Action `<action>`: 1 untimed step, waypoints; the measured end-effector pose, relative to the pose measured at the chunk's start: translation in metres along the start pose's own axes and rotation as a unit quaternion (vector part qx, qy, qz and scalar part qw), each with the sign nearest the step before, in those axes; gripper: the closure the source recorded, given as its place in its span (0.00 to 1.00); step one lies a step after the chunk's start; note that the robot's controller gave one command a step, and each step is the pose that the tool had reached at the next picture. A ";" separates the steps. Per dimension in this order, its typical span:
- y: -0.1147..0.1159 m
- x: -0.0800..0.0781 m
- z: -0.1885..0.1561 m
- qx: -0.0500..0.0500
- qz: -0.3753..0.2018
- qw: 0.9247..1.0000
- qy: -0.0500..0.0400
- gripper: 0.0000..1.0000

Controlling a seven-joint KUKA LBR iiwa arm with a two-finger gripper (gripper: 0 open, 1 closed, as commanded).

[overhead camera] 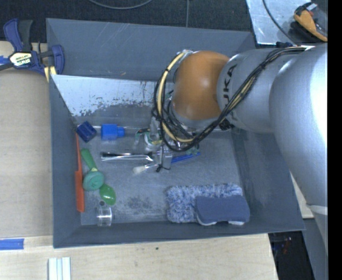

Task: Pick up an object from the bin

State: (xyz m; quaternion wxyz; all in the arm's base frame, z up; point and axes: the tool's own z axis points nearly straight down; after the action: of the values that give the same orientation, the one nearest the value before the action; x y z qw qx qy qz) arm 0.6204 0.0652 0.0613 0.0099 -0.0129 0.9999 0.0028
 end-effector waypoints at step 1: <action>0.026 0.025 -0.012 0.000 0.048 0.999 -0.001 0.00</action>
Offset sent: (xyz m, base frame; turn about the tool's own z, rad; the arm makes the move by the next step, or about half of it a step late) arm -0.0055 0.0025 0.0032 0.0070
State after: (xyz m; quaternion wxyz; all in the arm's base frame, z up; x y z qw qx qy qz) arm 0.5942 0.0901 0.0726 0.0104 0.0348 0.9993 0.0028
